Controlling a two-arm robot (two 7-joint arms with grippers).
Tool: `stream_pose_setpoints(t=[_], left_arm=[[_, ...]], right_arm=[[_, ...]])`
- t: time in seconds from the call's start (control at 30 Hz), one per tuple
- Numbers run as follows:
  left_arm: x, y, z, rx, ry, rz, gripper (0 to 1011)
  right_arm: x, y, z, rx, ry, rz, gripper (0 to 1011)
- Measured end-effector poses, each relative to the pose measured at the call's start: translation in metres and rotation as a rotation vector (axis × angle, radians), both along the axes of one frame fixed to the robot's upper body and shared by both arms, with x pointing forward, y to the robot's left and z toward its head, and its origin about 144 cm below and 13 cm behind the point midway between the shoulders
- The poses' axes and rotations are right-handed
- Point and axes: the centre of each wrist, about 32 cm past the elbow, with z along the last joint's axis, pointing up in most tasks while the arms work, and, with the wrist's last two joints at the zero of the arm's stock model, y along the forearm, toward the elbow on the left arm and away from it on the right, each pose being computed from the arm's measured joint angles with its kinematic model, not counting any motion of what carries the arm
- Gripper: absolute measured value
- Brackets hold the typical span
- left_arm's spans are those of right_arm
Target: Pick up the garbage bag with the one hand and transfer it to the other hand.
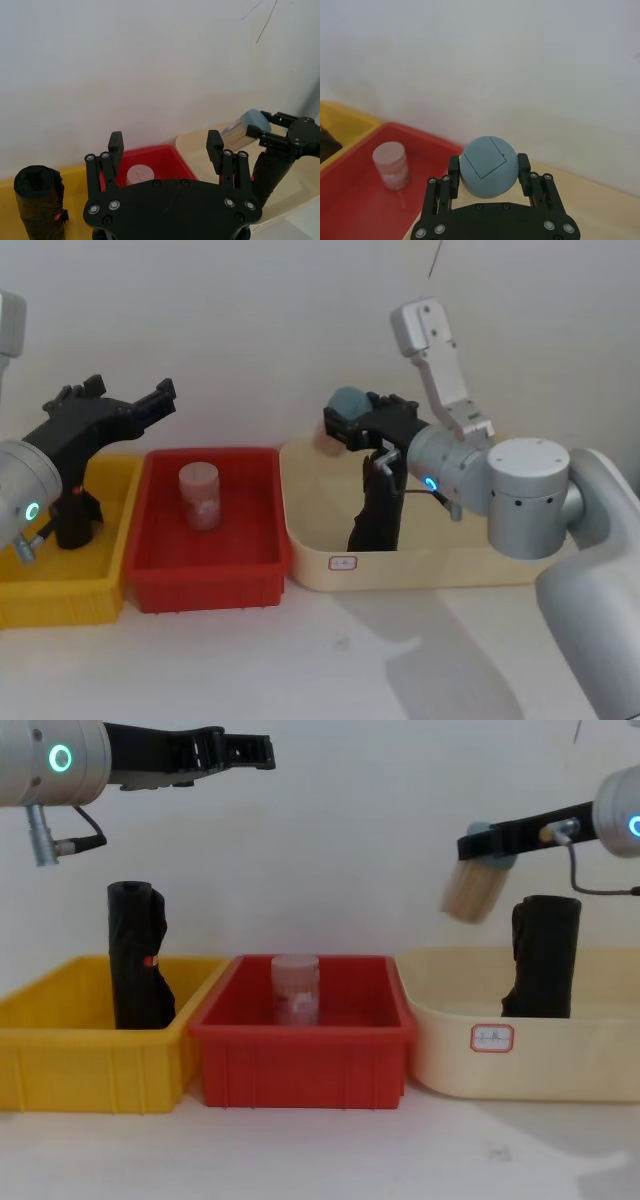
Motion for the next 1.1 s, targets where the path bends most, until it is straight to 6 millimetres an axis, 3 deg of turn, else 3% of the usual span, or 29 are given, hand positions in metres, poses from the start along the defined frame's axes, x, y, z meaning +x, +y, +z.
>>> stream_pose_setpoints(t=[0.13,0.33,0.5,0.77,1.1], left_arm=[[0.0,0.0,0.0,0.0,0.0,0.0,1001],[0.0,0.0,0.0,0.0,0.0,0.0,1002],[0.0,0.0,0.0,0.0,0.0,0.0,1001],[0.0,0.0,0.0,0.0,0.0,0.0,1001],[0.0,0.0,0.0,0.0,0.0,0.0,1002]], right_arm=[[0.001,-0.006,-0.001,0.012,-0.012,-0.011,696],[0.002,-0.011,-0.003,0.025,-0.028,-0.02,900],[0.002,-0.014,-0.004,0.031,-0.033,-0.024,1001],[-0.003,-0.015,-0.007,0.037,-0.035,-0.015,1000],[-0.036,-0.009,-0.017,0.062,-0.02,0.048,1000]])
